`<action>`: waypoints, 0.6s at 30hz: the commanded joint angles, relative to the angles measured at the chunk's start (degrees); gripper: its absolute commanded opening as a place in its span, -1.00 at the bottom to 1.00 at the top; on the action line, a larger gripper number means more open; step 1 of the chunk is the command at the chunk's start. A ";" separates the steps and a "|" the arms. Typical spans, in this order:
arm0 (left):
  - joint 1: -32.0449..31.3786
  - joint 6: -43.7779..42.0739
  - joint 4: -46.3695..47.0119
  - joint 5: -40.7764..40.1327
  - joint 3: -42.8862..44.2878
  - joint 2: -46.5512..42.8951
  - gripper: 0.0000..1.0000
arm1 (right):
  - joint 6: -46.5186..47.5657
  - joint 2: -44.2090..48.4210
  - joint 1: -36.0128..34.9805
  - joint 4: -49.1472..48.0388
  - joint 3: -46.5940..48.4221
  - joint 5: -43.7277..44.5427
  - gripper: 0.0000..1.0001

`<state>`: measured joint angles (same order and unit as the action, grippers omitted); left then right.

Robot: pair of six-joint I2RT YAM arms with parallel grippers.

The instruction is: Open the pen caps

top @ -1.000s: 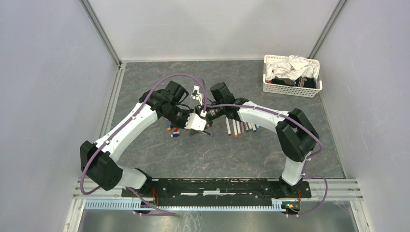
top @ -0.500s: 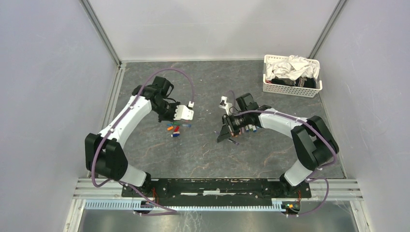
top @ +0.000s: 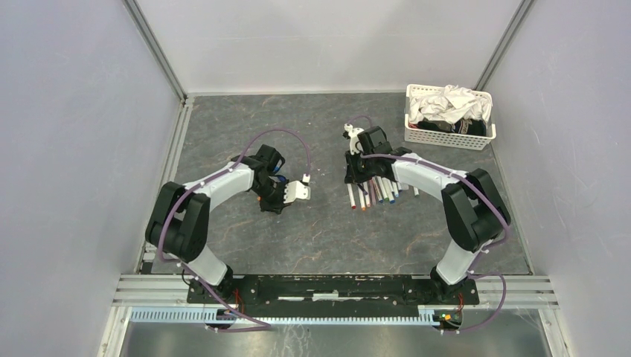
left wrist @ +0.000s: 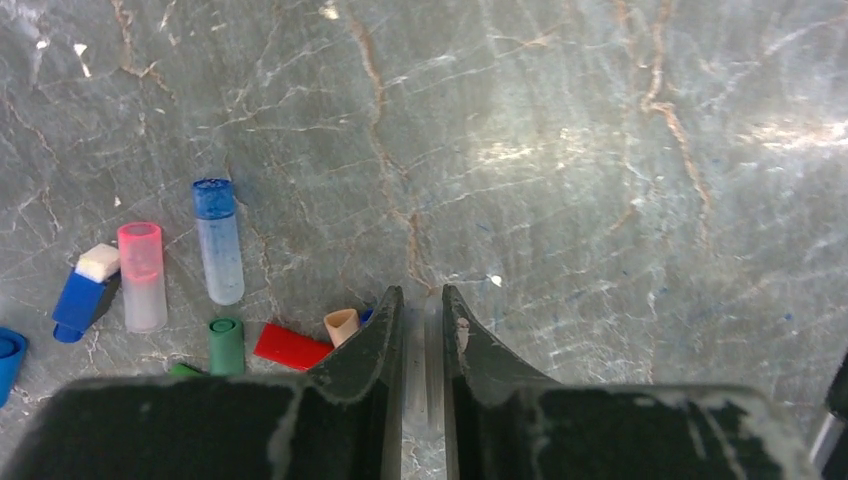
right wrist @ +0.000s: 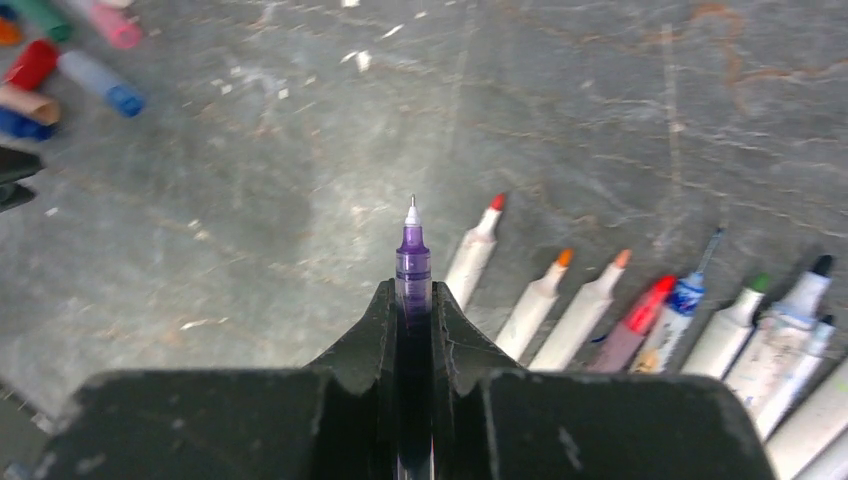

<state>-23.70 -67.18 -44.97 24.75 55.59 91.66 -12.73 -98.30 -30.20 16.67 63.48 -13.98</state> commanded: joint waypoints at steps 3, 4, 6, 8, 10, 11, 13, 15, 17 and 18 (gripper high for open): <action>-0.20 7.52 8.80 -2.42 0.00 1.59 -0.49 | -1.85 -1.95 -0.25 -8.08 -2.06 13.60 -0.83; -0.26 7.90 8.96 -2.49 0.11 1.86 -0.45 | -2.40 -2.04 -0.33 -9.30 -2.81 14.70 -0.83; -0.21 8.41 9.02 -2.60 0.30 2.09 -0.35 | -3.23 -2.39 -0.80 -10.65 -3.77 16.70 -0.83; -0.25 9.19 8.98 -2.96 0.60 2.21 -0.23 | -3.78 -2.73 -1.59 -11.76 -4.45 18.79 -0.81; -0.25 9.81 8.47 -3.09 1.14 1.85 -0.10 | -4.25 -3.27 -2.31 -12.14 -4.60 20.40 -0.80; -0.28 10.12 7.99 -3.05 1.51 1.50 -0.01 | -4.50 -3.69 -2.62 -12.34 -4.60 20.91 -0.79; -0.25 10.64 7.00 -2.88 2.49 0.46 0.11 | -4.96 -4.13 -2.97 -12.55 -4.54 21.62 -0.76; -0.21 11.84 5.86 -2.95 3.95 -0.80 0.19 | -5.50 -4.43 -3.22 -12.69 -4.45 22.45 -0.75; -0.13 13.71 4.13 -2.97 6.44 -1.85 0.39 | -6.07 -4.46 -3.37 -12.81 -4.54 23.10 -0.72; -0.16 14.67 3.38 -3.01 8.11 -2.24 0.74 | -6.29 -4.57 -3.39 -12.93 -4.51 23.18 -0.68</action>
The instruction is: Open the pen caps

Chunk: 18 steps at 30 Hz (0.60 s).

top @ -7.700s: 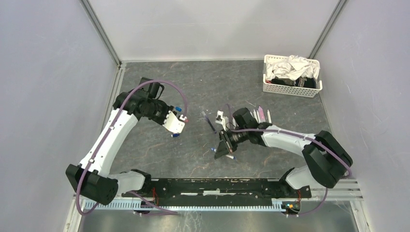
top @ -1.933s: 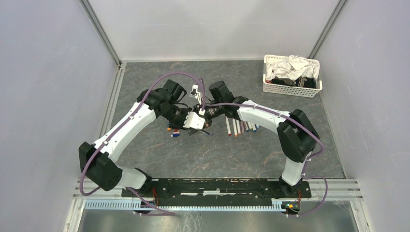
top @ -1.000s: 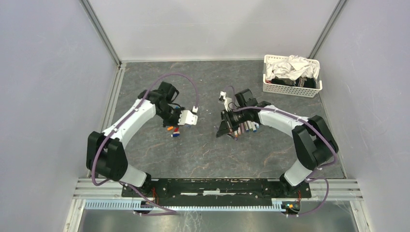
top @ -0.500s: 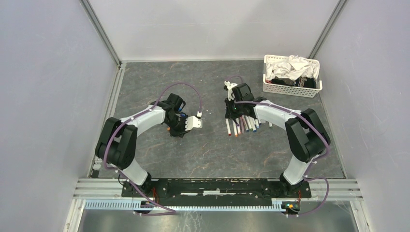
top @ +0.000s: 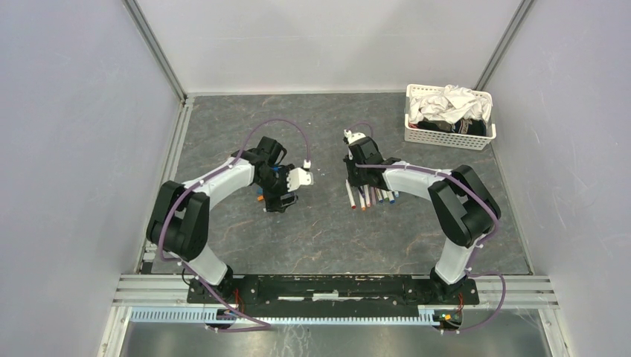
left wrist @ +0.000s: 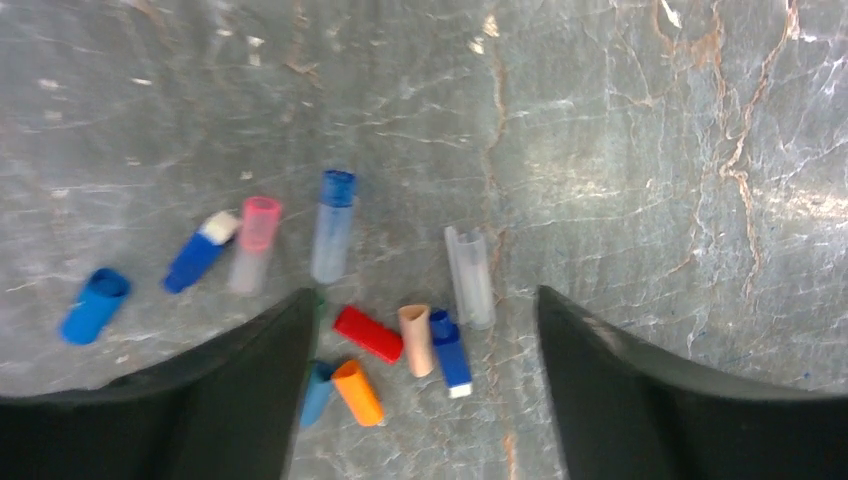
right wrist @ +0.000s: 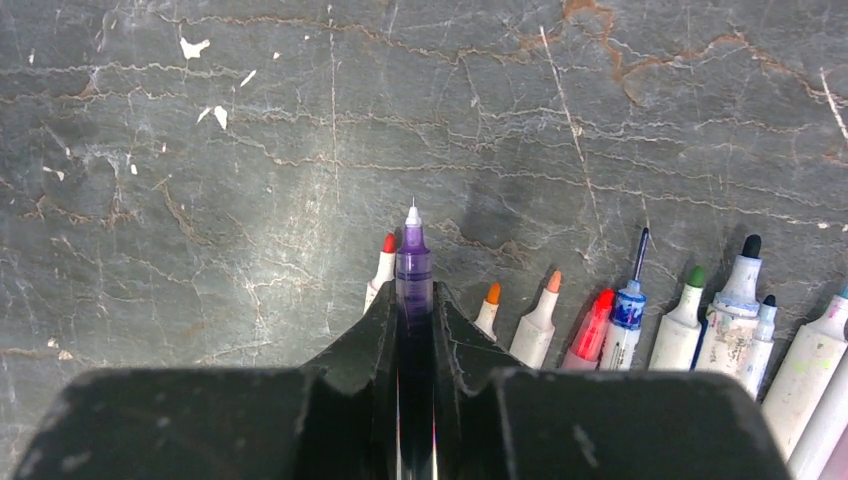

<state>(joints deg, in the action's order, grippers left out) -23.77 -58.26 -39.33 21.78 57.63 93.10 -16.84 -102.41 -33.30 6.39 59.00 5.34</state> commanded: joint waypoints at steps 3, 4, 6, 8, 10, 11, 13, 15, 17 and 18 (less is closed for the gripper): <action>0.09 11.00 -5.54 -1.35 12.38 -4.48 1.00 | -2.79 -0.40 -0.58 -2.76 -0.11 4.89 -0.63; 0.20 13.04 -6.85 -1.82 14.69 -4.46 1.00 | -3.04 -0.31 -0.66 -2.86 -0.20 5.26 -0.62; 0.29 15.58 -9.57 -3.40 19.66 -4.44 1.00 | -3.50 -0.25 -0.82 -2.89 -0.29 6.09 -0.60; 0.45 17.90 -11.96 -4.84 24.28 -4.42 1.00 | -4.11 -0.12 -0.84 -3.03 -0.36 7.03 -0.59; 0.56 20.46 -12.33 -7.19 27.34 -5.05 1.00 | -5.01 0.20 -0.90 -3.16 -0.70 8.29 -0.59; 0.66 22.17 -11.70 -8.68 28.46 -5.52 1.00 | -5.40 0.42 -1.04 -3.38 -0.96 8.80 -0.59; 0.79 25.02 -10.00 -11.41 29.10 -6.69 1.00 | -6.17 1.10 -1.31 -4.29 -1.87 10.03 -0.56; 1.19 26.30 -9.86 -12.19 29.25 -7.49 1.00 | -6.59 1.24 -1.36 -4.68 -2.27 10.42 -0.50; 2.07 27.13 -10.52 -11.97 29.20 -7.83 1.00 | -6.71 0.86 -1.44 -3.80 -1.67 10.73 -0.44; 2.65 27.22 -11.12 -11.45 29.09 -7.78 1.00 | -6.68 0.77 -1.44 -3.47 -1.39 10.73 -0.41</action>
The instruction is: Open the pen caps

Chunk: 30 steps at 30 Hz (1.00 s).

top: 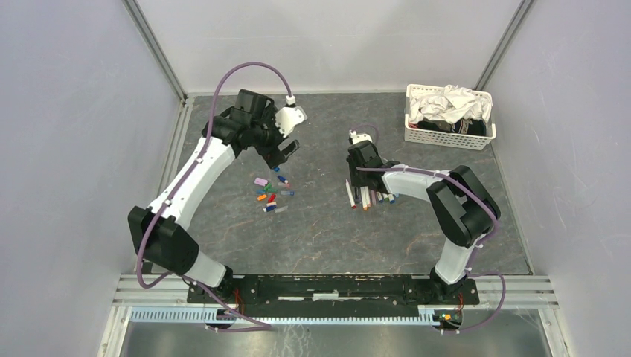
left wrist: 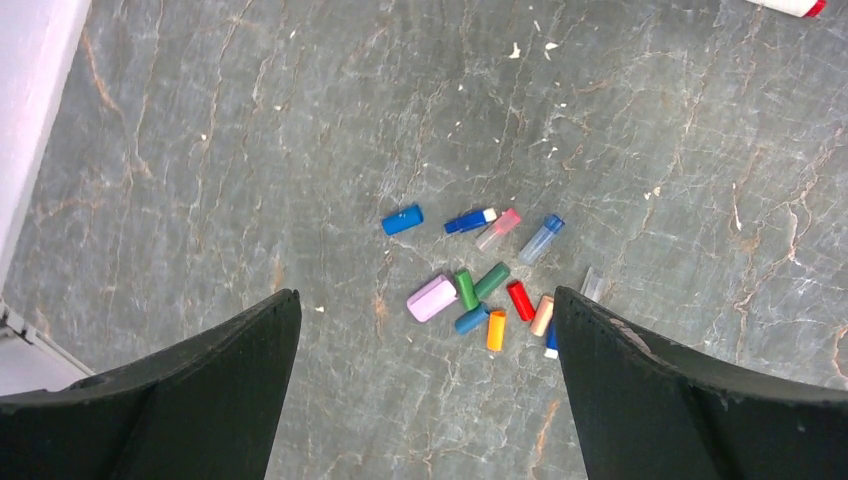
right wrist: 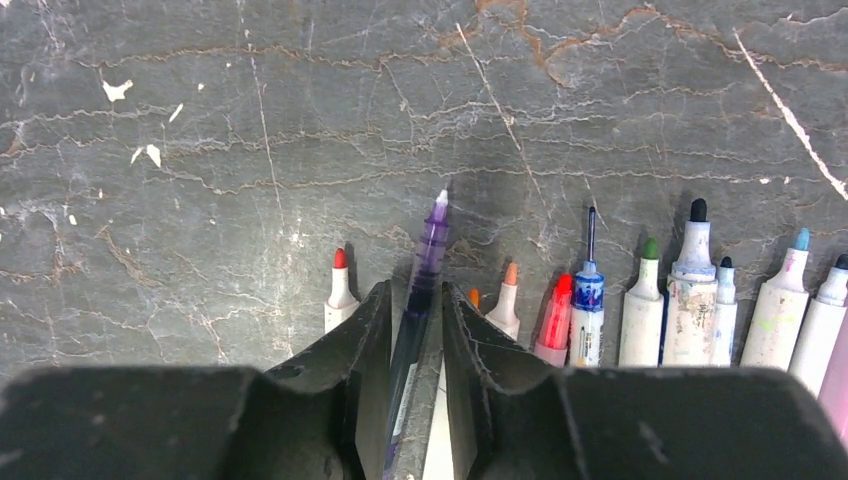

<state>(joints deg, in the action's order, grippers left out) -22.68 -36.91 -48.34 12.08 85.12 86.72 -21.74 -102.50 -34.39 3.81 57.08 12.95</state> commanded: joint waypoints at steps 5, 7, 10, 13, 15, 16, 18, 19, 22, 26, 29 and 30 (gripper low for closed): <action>7.29 6.98 -3.24 1.13 1.68 0.16 1.00 | -0.54 3.13 -0.33 1.07 0.76 4.05 -0.24; 10.34 9.16 -1.83 1.29 1.97 0.61 1.00 | 0.29 5.17 -0.29 2.03 0.58 4.74 -0.14; 15.92 11.96 2.11 1.50 1.16 0.37 1.00 | 1.62 8.90 -0.29 3.79 0.58 5.07 0.13; 20.96 12.86 4.88 3.18 -0.49 -0.36 1.00 | 3.80 13.38 -0.31 5.53 0.18 5.64 0.47; 23.46 12.42 7.60 3.81 -3.49 -1.35 1.00 | 5.12 17.28 -0.19 7.25 -0.58 7.29 0.80; 25.05 12.25 9.09 3.71 -5.33 -1.86 1.00 | 5.72 18.97 -0.19 8.14 -1.01 8.00 0.96; 27.00 12.25 12.22 3.69 -9.17 -2.71 1.00 | 7.17 23.10 -0.05 9.78 -2.66 9.88 0.96; 27.91 12.52 13.71 4.06 -11.17 -3.08 1.00 | 7.67 25.49 0.31 10.50 -3.83 11.19 0.96; 30.19 14.53 19.69 6.53 -18.23 -3.38 1.00 | 8.55 34.07 4.26 10.72 -10.13 13.46 0.96; 31.90 20.50 36.02 16.13 -33.96 -4.40 1.00 | 7.15 42.38 11.70 7.26 -19.35 22.11 0.96; 31.89 23.74 49.02 18.67 -42.37 -4.25 1.00 | 11.45 46.11 13.71 -5.19 -29.01 31.43 0.96; 31.88 24.22 51.58 18.29 -42.89 -3.60 1.00 | 14.62 46.86 13.93 -9.88 -32.40 33.46 0.96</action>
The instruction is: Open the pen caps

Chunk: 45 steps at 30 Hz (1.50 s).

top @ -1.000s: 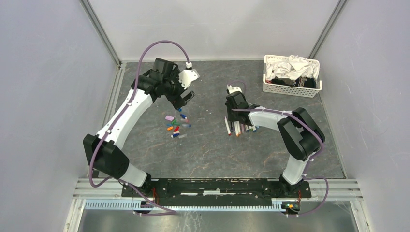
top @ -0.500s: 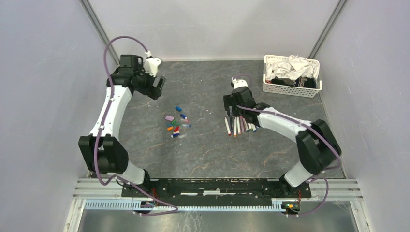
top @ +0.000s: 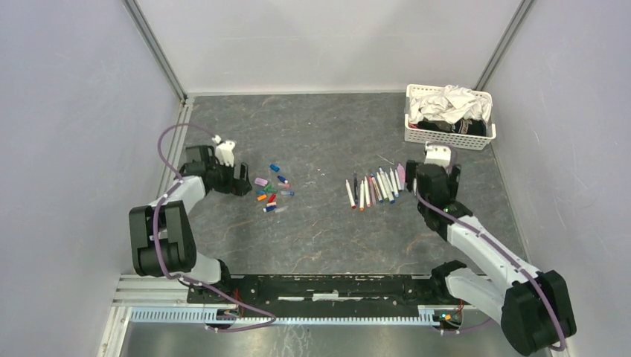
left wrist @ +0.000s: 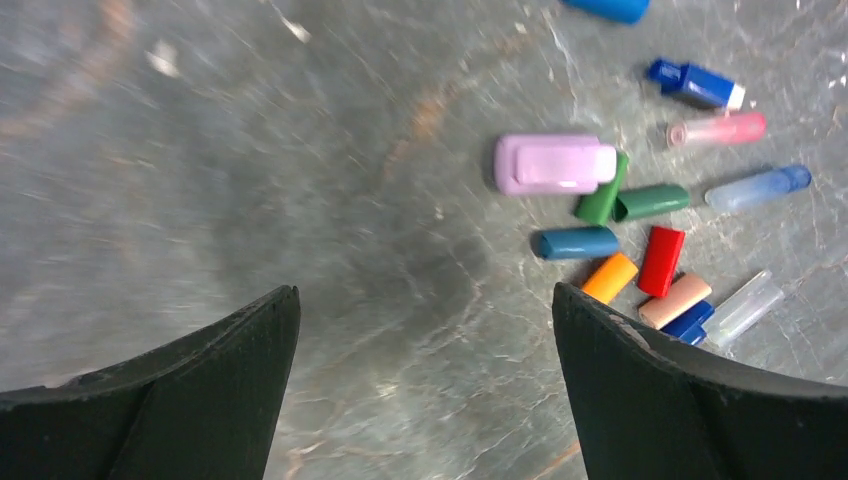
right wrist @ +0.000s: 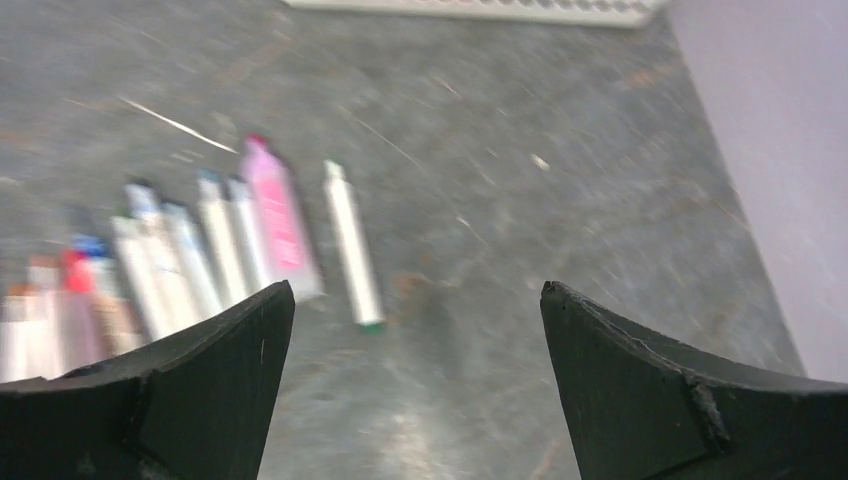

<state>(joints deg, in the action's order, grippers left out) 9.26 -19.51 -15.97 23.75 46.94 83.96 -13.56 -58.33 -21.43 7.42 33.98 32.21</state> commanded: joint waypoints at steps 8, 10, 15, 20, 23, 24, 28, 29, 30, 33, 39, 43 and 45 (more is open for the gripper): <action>0.24 11.29 39.76 4.29 -10.48 1.73 1.00 | 19.10 2.34 3.40 -44.65 -26.15 21.71 0.96; 0.40 14.46 43.52 3.96 -12.05 1.40 1.00 | 20.42 1.91 3.64 -50.41 -28.87 20.71 0.96; 0.35 17.62 56.33 3.70 -20.20 -0.07 1.00 | 24.42 0.26 4.02 -66.27 -37.98 15.47 0.96; 0.31 17.51 64.98 1.87 -27.14 -3.11 1.00 | 23.41 -6.27 4.34 -80.34 -41.94 11.66 0.96; 0.01 17.56 67.60 1.23 -29.68 -4.66 1.00 | 26.93 -10.54 4.33 -85.35 -41.40 9.17 0.96; -0.14 17.57 67.85 0.83 -29.87 -4.97 1.00 | 27.33 -11.85 4.64 -86.73 -41.26 8.97 0.96; -0.31 20.15 71.28 0.59 -28.49 -1.55 1.00 | 27.82 -17.47 6.00 -91.84 -40.67 7.10 0.96; -0.37 21.64 72.71 0.05 -28.06 -0.25 1.00 | 27.16 -17.10 6.77 -89.55 -40.10 5.68 0.96; -0.44 21.52 72.52 -0.22 -27.52 1.18 1.00 | 25.76 -16.49 8.03 -87.51 -39.66 3.69 0.96; -0.71 21.20 76.29 -0.03 -28.95 2.41 1.00 | 24.48 -16.65 10.02 -85.59 -38.79 0.59 0.96; -4.79 18.35 88.83 -7.34 -38.03 0.08 1.00 | 25.32 -16.49 10.10 -92.85 -43.17 -2.79 0.96; -8.60 15.06 99.89 -12.46 -41.78 3.95 1.00 | 32.03 -24.43 7.34 -116.90 -51.01 -7.78 0.96; -8.55 14.70 92.51 -12.85 -39.41 2.06 1.00 | 30.82 -21.00 7.52 -109.19 -49.37 -7.63 0.96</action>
<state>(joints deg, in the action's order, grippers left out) 1.30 -1.63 72.05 16.29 5.41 87.55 15.42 -81.58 -13.26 -83.20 0.56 27.49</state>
